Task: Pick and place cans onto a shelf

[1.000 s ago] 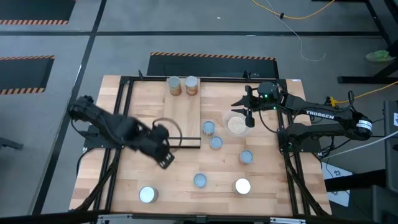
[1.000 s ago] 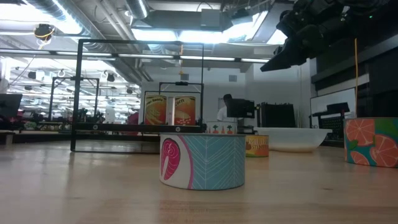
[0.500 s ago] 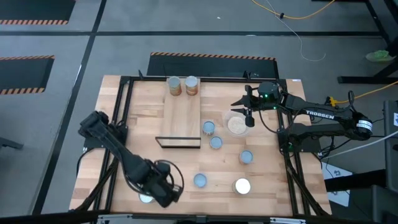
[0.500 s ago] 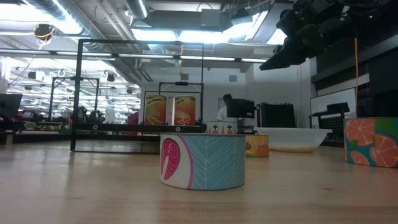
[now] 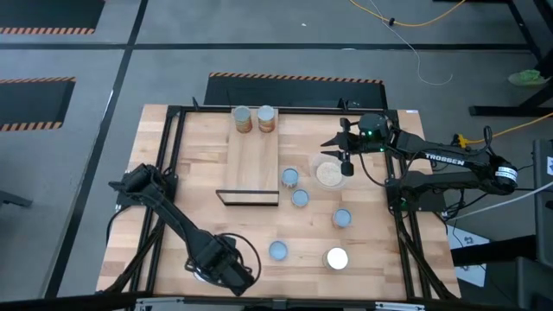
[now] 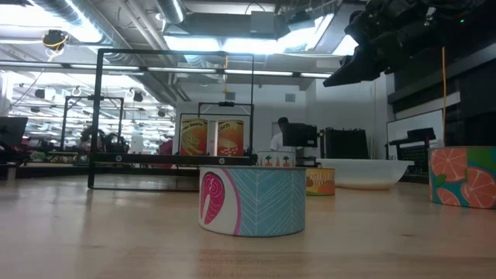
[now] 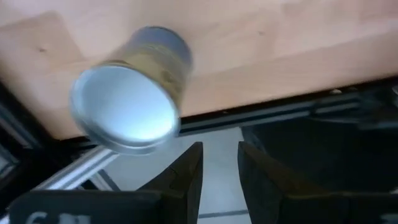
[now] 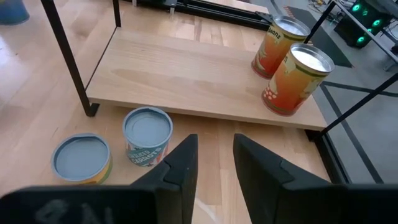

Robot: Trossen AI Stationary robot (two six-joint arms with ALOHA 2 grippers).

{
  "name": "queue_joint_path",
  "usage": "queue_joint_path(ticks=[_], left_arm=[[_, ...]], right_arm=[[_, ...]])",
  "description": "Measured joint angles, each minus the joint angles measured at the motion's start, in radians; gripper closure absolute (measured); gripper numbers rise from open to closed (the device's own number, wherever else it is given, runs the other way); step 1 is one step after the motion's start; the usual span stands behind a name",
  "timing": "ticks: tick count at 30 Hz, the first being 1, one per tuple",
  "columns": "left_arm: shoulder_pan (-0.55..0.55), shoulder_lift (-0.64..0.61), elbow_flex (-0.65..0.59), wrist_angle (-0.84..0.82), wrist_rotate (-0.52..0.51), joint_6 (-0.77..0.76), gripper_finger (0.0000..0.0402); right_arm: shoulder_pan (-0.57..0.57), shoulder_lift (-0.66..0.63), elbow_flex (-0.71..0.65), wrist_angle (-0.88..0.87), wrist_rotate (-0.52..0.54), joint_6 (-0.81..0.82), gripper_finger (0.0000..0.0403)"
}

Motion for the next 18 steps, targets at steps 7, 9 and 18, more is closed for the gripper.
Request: queue_joint_path(ticks=[7, 9, 18], left_arm=[[-0.001, 0.0, 0.0, -0.09, -0.006, -0.003, 0.0308], [-0.001, 0.0, 0.0, -0.093, -0.013, -0.002, 0.0308], [-0.002, 0.005, 0.0, -0.094, -0.071, 0.0, 0.0308]], right_arm=[[0.0, 0.0, 0.0, 0.0, 0.0, 0.002, 0.0295], [0.0, 0.0, 0.0, -0.001, 0.0, 0.002, 0.0295], [0.0, 0.0, 0.0, -0.009, 0.0, 0.003, 0.0295]])
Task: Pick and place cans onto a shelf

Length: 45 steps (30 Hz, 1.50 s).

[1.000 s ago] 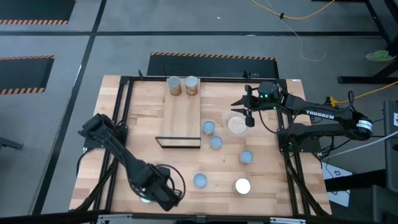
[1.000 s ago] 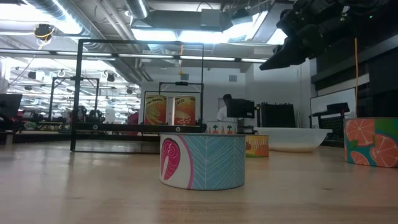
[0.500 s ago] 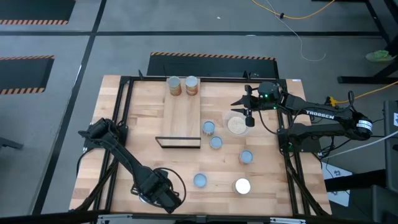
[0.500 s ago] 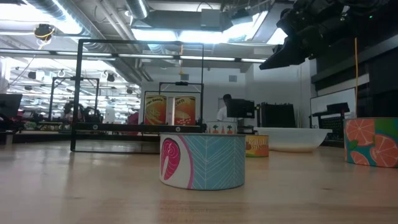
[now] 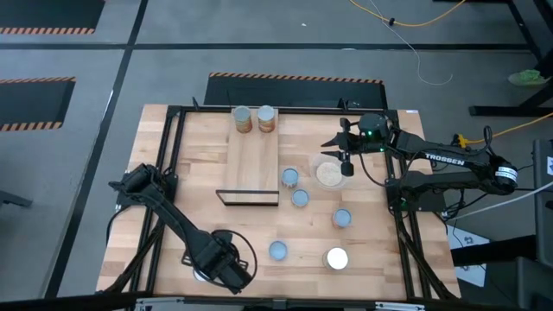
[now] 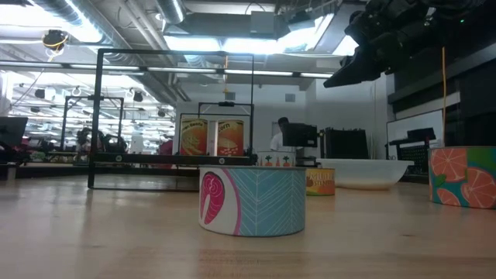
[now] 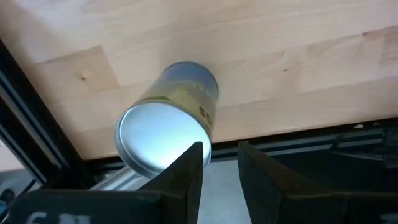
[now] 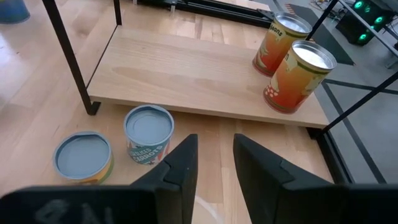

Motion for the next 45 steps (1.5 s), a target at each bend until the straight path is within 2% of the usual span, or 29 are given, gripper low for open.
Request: queue_joint_path(ticks=[16, 23, 28, 32, 39, 45], left_arm=[[-0.017, 0.061, -0.001, 0.012, 0.015, 0.008, 0.0308], [-0.02, 0.059, -0.001, 0.017, -0.022, 0.008, 0.0308], [-0.021, 0.059, -0.001, 0.011, -0.003, 0.008, 0.031], [-0.021, 0.059, -0.001, 0.005, 0.013, 0.008, 0.0327], [-0.021, 0.059, -0.001, -0.014, 0.011, 0.008, 0.0395], [-0.021, 0.059, -0.001, -0.024, -0.005, 0.066, 0.0399]], right_arm=[[0.0, 0.0, 0.0, 0.003, 0.0, 0.0, 0.0295], [0.0, 0.0, 0.0, 0.0, -0.007, 0.0, 0.0295], [0.0, 0.0, 0.0, 0.001, -0.01, 0.0, 0.0295], [0.0, 0.0, 0.0, 0.0, -0.01, 0.0, 0.0295], [0.0, 0.0, 0.0, 0.0, -0.01, 0.0, 0.0295], [0.0, 0.0, 0.0, 0.0, -0.01, 0.001, 0.0295]])
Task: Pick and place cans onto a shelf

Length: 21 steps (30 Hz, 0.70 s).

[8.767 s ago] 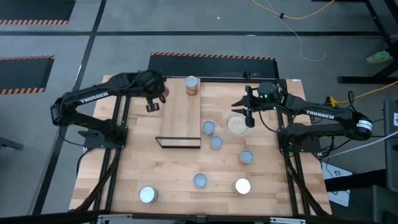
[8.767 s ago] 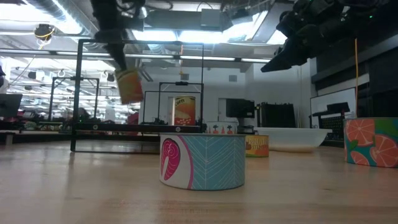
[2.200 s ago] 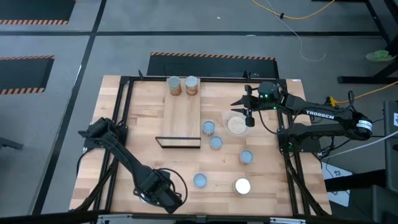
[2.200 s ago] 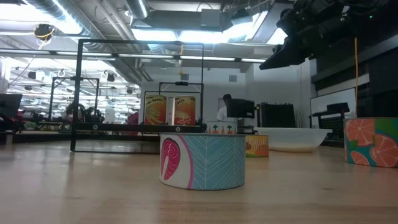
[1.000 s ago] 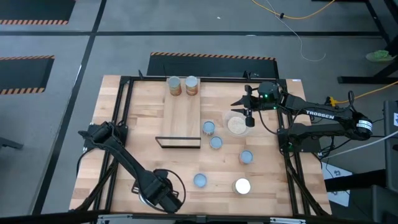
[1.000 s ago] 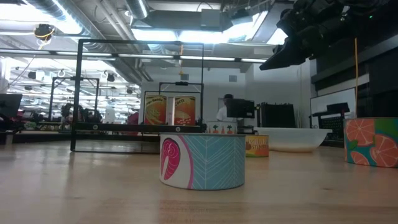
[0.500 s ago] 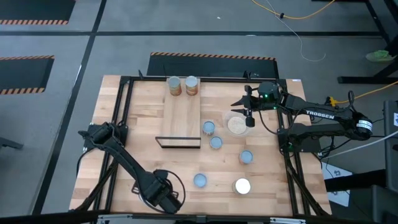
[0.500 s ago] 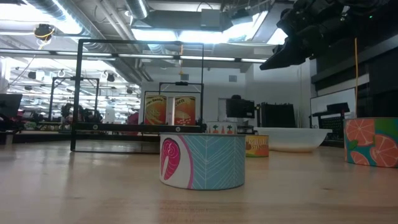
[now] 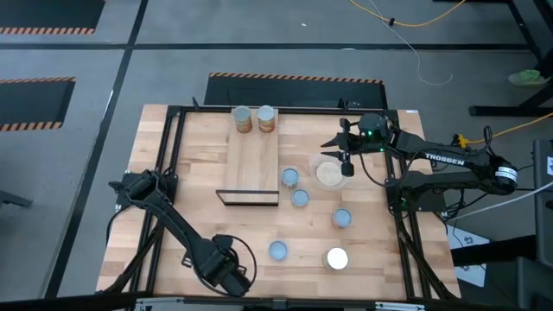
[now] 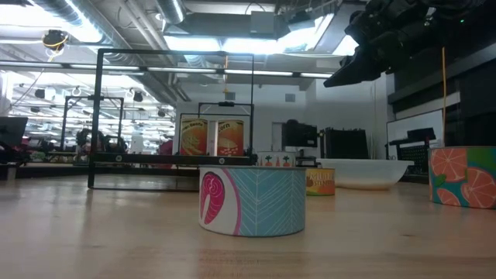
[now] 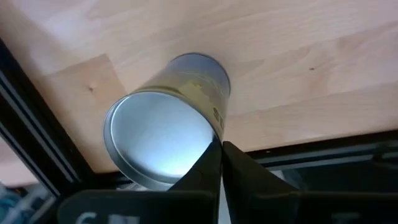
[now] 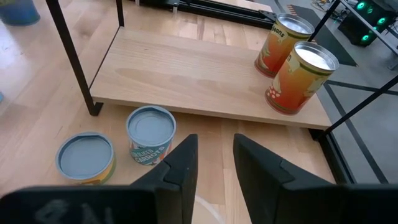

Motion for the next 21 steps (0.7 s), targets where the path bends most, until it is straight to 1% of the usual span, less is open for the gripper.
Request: queue_joint_path(ticks=[6, 11, 14, 17, 18, 20, 21], left_arm=[[0.019, -0.014, 0.0, -0.006, -0.005, 0.106, 0.04], [0.054, -0.041, 0.015, -0.027, 0.016, 0.248, 0.0401], [0.081, -0.048, 0.071, -0.098, 0.043, 0.336, 0.0401], [0.103, -0.048, 0.149, -0.243, 0.04, 0.401, 0.0401], [0.112, -0.048, 0.176, -0.267, 0.039, 0.417, 0.0401], [0.128, -0.058, 0.203, -0.273, 0.015, 0.462, 0.0401], [0.132, -0.069, 0.213, -0.265, -0.025, 0.471, 0.0401]], right_arm=[[0.0, 0.0, 0.0, 0.0, 0.0, 0.0, 0.0295], [0.0, 0.0, 0.0, 0.0, 0.0, 0.0, 0.0295], [0.0, 0.0, 0.0, 0.001, 0.0, 0.001, 0.0295], [0.0, 0.0, 0.0, 0.001, 0.0, 0.001, 0.0295], [0.0, 0.0, 0.0, 0.0, 0.001, 0.001, 0.0295], [0.0, 0.0, 0.0, 0.0, 0.0, 0.001, 0.0295], [0.0, 0.0, 0.0, 0.001, 0.001, 0.001, 0.0295]])
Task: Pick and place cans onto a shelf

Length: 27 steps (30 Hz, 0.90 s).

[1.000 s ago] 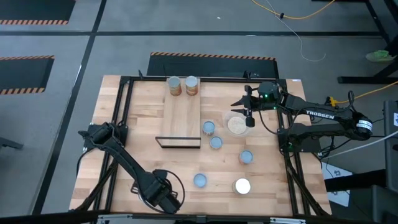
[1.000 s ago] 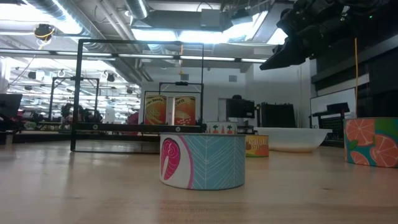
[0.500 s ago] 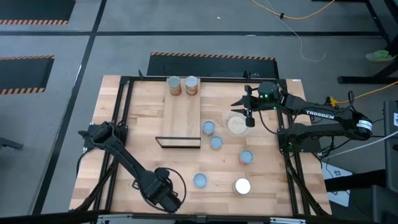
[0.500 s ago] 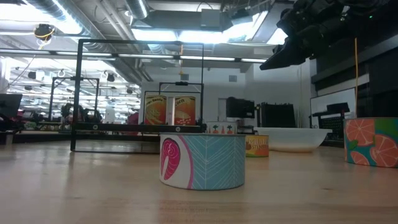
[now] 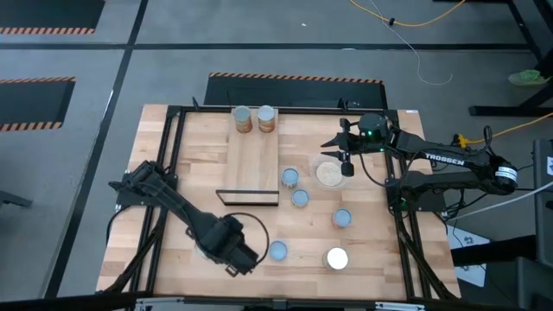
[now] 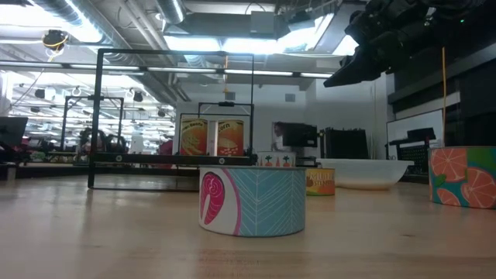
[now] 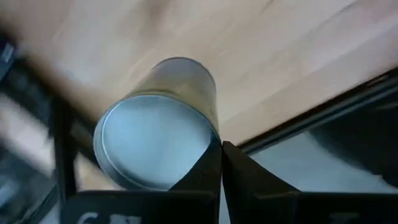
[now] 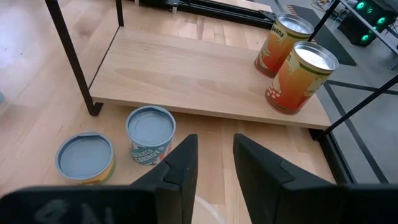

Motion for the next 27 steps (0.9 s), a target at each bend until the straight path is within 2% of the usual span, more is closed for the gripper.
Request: queue_joint_path(ticks=[7, 15, 23, 27], left_arm=[[0.051, -0.046, 0.093, -0.006, -0.159, 0.095, 0.0401], [0.123, -0.069, 0.224, 0.001, -0.312, 0.363, 0.0401], [0.209, -0.078, 0.417, 0.0, -0.444, 0.667, 0.0401], [0.268, -0.114, 0.407, -0.005, -0.496, 0.812, 0.0401]], right_arm=[[0.0, 0.0, 0.0, -0.005, -0.001, 0.0, 0.0295], [0.0, 0.0, 0.0, -0.007, 0.0, 0.0, 0.0295], [0.0, 0.0, 0.0, -0.007, 0.0, 0.0, 0.0295], [0.0, 0.001, 0.0, -0.007, 0.0, 0.0, 0.0295]])
